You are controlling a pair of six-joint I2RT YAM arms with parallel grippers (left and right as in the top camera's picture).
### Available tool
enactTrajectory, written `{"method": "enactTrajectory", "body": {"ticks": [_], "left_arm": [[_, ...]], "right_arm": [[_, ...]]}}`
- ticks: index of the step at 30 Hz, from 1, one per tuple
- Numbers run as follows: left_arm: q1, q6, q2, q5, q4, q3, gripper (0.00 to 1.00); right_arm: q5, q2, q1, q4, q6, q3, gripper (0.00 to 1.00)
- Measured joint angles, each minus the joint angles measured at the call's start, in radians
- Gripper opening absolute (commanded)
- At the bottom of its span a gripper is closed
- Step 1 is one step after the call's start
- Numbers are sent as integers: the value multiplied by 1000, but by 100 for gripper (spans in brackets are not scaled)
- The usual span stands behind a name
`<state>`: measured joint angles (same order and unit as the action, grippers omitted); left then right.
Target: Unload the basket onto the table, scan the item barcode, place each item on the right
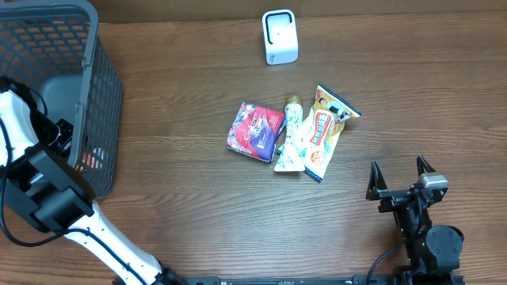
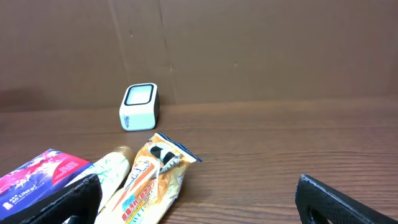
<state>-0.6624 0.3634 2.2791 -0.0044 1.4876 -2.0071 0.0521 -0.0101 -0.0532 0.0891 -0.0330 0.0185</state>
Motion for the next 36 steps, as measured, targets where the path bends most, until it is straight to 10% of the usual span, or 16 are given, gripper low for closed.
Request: {"method": "enactTrajectory", "body": {"ticks": [8, 16, 25, 36], "left_arm": [[0, 73, 0, 19, -73, 54, 62], [0, 69, 1, 29, -111, 115, 4], [0, 52, 14, 39, -6, -27, 4], [0, 52, 6, 268, 171, -722, 4]], "right_arm": [[0, 0, 0, 1, 0, 0, 100], [0, 0, 0, 0, 1, 0, 100], [0, 0, 0, 0, 1, 0, 100], [-1, 0, 0, 0, 0, 0, 100]]}}
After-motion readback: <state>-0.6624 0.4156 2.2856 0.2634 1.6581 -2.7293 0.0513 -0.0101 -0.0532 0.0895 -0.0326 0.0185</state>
